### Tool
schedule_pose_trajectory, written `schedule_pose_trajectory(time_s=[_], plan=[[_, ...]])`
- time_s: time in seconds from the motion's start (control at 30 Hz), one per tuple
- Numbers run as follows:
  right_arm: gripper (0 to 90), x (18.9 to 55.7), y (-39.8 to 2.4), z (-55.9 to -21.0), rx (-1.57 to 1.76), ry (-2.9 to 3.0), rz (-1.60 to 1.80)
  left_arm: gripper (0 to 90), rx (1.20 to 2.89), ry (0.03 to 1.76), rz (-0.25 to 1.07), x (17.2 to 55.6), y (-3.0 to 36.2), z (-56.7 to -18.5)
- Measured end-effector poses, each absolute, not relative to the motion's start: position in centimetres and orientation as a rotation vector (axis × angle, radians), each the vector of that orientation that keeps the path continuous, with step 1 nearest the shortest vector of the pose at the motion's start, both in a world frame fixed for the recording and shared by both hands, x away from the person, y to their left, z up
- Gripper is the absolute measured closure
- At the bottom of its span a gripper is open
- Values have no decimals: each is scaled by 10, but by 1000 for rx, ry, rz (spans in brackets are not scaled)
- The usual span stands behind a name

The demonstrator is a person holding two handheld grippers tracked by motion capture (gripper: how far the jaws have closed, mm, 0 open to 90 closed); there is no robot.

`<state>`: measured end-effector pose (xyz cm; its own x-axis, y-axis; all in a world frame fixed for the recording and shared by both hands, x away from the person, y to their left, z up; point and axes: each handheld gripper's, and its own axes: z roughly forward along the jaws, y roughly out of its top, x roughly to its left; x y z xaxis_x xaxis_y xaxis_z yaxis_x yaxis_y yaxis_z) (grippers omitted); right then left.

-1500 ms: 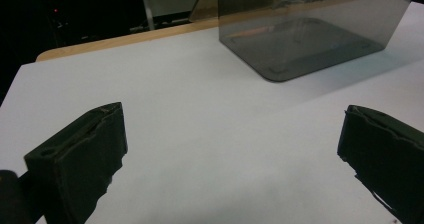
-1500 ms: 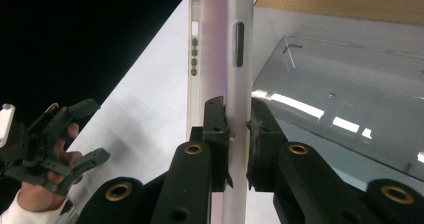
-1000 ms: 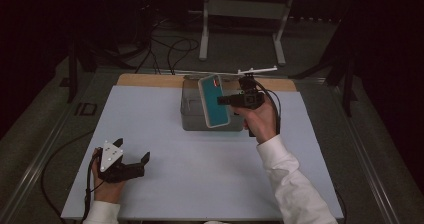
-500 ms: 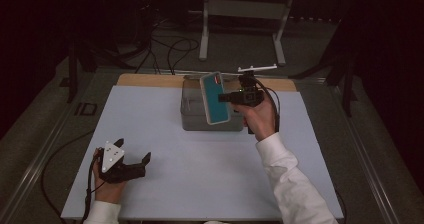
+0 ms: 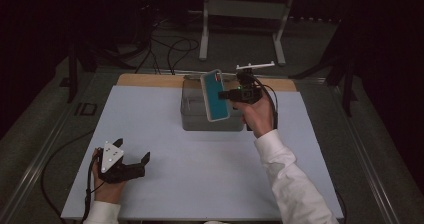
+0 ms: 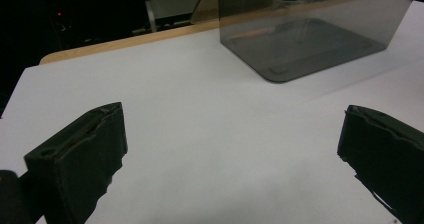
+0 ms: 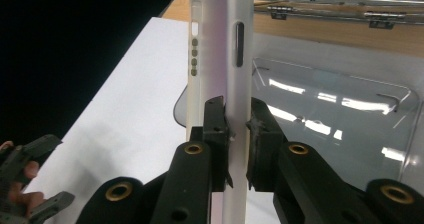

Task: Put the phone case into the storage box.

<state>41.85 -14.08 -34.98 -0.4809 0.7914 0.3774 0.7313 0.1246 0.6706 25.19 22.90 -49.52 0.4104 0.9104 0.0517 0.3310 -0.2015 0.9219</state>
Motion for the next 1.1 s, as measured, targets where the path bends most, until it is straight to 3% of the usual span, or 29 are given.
schedule_pose_trajectory(time_s=[1.1], plan=[[818,438,-133,-347,1584,2253,1188,3,1738,1089,785,252,230,-496]])
